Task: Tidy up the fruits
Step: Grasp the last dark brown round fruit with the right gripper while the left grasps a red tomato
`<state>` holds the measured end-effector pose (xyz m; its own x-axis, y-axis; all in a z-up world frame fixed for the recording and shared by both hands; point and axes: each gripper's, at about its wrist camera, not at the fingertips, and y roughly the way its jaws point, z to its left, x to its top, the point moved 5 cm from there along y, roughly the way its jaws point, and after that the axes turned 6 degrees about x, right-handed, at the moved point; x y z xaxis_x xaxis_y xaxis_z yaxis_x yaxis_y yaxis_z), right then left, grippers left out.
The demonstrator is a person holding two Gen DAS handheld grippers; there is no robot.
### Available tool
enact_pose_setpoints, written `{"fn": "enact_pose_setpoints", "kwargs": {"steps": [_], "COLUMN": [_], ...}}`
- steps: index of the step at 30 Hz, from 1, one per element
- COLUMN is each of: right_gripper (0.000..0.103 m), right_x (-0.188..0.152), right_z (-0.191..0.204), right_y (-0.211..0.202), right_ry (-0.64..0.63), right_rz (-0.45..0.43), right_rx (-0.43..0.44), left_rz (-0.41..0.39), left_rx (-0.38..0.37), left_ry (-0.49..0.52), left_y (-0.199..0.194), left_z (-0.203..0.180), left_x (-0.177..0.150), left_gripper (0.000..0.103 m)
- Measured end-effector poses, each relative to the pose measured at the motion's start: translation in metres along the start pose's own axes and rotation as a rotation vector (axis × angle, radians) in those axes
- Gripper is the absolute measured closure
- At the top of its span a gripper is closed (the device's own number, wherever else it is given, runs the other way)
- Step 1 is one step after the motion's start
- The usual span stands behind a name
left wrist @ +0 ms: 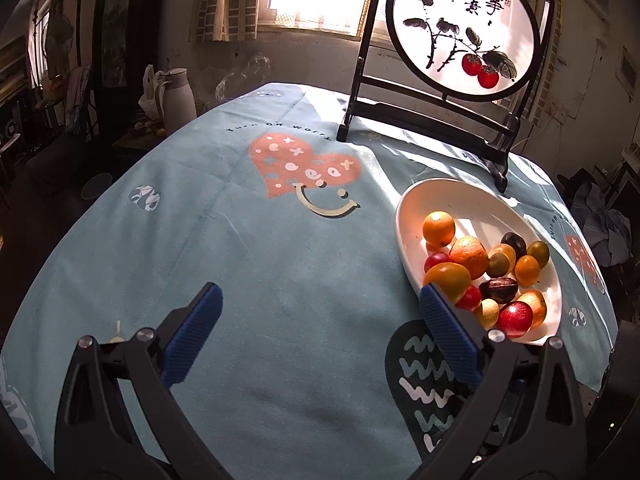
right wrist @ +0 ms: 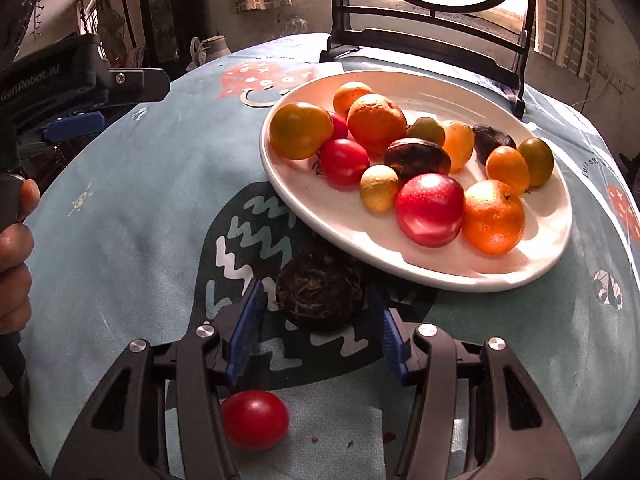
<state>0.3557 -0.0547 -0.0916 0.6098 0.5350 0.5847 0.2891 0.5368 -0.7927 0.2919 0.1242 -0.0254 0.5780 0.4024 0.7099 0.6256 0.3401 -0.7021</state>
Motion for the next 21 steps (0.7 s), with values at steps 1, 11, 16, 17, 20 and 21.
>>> {"fn": "enact_pose_setpoints", "kwargs": {"steps": [1,11,16,17,20,21], "right_gripper": [0.048,0.059,0.059,0.059,0.059,0.059], "right_x": [0.001,0.001,-0.004,-0.003,0.003,0.004], "right_z": [0.001,0.002,-0.002,-0.004,-0.015,-0.021], "right_y": [0.001,-0.001,-0.023,-0.032,-0.061,-0.07], "right_ry": [-0.007,-0.024,0.026,0.046,0.108,0.127], "right_rz": [-0.002,-0.007,-0.026,-0.047,-0.132,-0.161], "right_rx": [-0.008,-0.048,0.032,0.059,0.112,0.107], "left_rz": [-0.002,0.005,0.014,0.018,0.031,0.033], "left_rx": [0.003,0.013,0.019,0.021,0.022,0.021], "left_ry": [0.002,0.011,0.018,0.021,0.042,0.052], "left_y": [0.0,0.002,0.005,0.006,0.01,0.01], "left_z": [0.0,0.0,-0.001,-0.001,-0.007,-0.009], "left_x": [0.0,-0.001,-0.002,-0.003,-0.006,-0.008], "left_gripper": [0.002,0.003,0.003,0.003,0.003,0.003]}}
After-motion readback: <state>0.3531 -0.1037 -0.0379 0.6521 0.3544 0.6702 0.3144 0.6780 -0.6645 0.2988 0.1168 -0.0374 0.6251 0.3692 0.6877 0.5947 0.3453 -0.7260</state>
